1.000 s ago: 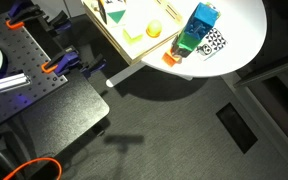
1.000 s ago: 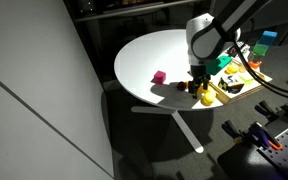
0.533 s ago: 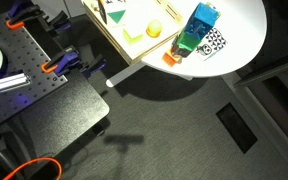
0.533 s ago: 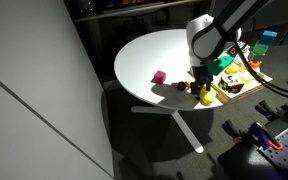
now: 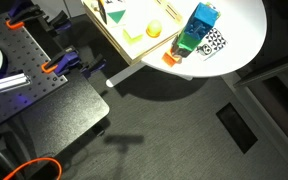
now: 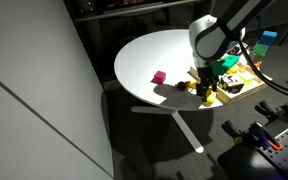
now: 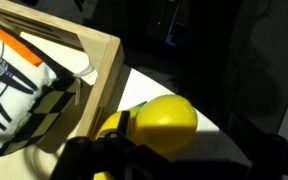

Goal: Put the lemon in the box.

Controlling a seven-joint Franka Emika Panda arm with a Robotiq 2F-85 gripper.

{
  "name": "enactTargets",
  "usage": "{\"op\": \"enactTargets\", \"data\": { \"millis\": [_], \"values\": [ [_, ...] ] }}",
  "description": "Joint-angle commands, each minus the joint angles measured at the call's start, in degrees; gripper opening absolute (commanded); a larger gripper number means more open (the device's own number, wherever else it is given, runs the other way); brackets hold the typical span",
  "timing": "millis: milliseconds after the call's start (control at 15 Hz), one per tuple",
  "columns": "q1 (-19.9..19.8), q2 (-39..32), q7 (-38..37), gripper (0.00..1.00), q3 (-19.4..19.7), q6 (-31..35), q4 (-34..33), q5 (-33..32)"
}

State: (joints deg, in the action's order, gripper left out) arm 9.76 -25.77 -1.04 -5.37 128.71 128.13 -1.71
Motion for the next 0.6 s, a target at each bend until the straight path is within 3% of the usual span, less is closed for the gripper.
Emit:
{"op": "enactTargets", "data": {
  "millis": [0,533],
  "values": [
    [0.1,3.0,-1.5,1.0,0.5,-1.3,2.6,-2.0],
    [0.2,2.3,-1.8,1.0,0.9,0.9,4.1,-4.2]
  ]
}}
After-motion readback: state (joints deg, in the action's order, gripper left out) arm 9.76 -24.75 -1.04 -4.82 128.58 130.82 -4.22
